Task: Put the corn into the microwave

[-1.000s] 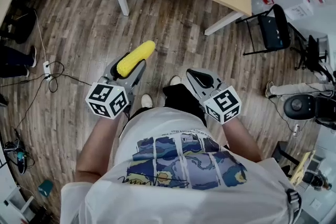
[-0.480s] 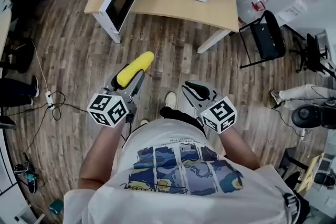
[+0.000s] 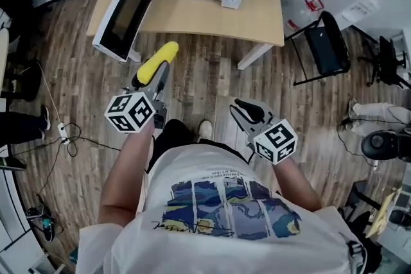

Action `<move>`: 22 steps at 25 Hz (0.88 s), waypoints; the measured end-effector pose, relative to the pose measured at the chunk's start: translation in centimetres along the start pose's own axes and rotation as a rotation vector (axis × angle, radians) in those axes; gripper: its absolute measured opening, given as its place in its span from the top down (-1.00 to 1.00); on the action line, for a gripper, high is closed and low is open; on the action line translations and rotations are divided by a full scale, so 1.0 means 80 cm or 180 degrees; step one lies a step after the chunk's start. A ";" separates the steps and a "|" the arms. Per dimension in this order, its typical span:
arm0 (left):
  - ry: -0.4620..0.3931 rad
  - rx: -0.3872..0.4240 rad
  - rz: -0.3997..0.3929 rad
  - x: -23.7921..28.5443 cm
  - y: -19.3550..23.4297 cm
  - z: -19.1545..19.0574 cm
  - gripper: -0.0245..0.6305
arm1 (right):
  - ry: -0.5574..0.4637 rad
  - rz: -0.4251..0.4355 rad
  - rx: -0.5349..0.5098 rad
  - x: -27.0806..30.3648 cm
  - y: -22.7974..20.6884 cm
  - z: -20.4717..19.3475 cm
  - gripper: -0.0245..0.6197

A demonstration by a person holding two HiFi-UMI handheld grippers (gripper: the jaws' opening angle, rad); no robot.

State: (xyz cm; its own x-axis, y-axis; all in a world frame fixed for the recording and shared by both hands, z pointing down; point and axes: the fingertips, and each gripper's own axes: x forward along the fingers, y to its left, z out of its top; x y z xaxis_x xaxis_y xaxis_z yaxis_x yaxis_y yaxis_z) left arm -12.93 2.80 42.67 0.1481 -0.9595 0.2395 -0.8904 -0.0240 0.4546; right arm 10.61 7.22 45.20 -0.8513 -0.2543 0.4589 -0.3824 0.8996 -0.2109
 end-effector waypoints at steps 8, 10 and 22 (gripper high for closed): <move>-0.0031 0.0025 0.0179 0.130 0.048 0.025 0.16 | 0.0049 -0.0323 0.0213 0.002 -0.085 0.005 0.73; -0.0036 0.0033 0.0221 0.165 0.062 0.033 0.16 | 0.0059 -0.0473 0.0256 0.002 -0.114 0.012 0.73; 0.0080 0.0255 0.0342 0.351 0.134 0.082 0.16 | 0.0081 -0.1044 0.0460 0.024 -0.222 0.072 0.74</move>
State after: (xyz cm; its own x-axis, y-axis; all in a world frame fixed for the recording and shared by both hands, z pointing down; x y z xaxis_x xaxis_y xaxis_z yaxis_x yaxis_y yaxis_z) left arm -21.14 -26.22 48.65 0.0600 -0.9505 0.3049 -0.9330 0.0551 0.3556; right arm 13.70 -11.34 44.86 -0.6662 -0.5107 0.5435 -0.6823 0.7116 -0.1678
